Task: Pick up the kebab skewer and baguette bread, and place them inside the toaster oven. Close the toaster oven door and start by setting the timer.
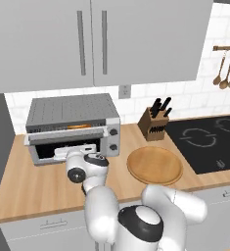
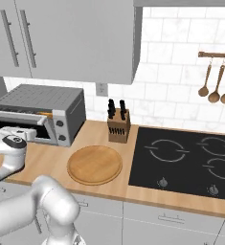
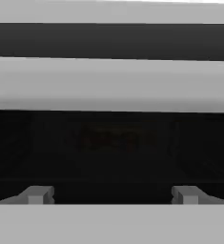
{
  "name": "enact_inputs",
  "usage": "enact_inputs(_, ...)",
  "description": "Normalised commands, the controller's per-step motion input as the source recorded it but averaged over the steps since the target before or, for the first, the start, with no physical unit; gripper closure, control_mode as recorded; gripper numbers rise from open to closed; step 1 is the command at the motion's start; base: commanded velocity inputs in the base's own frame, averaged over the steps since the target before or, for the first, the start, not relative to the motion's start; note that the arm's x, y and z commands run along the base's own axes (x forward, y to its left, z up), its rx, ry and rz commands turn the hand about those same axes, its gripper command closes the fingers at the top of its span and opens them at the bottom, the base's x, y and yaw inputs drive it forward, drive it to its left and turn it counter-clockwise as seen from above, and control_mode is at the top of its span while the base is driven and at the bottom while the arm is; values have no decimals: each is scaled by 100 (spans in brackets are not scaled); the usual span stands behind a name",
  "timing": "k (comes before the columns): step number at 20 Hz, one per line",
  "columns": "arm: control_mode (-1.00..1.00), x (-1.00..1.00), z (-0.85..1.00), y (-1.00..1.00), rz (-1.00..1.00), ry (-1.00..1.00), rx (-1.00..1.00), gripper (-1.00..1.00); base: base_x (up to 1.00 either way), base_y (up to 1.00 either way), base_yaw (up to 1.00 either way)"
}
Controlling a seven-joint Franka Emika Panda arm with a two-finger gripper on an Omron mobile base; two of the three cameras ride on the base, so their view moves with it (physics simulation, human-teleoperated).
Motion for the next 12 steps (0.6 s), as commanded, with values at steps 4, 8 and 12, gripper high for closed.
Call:
enact_inputs(4,-100,52,12,0,0,0,0,-100,0,0,0)
enact_inputs(8,-100,51,0,0,0,1,0,-100,0,0,0)
enact_inputs(12,-100,44,0,0,0,8,0,-100,0,0,0)
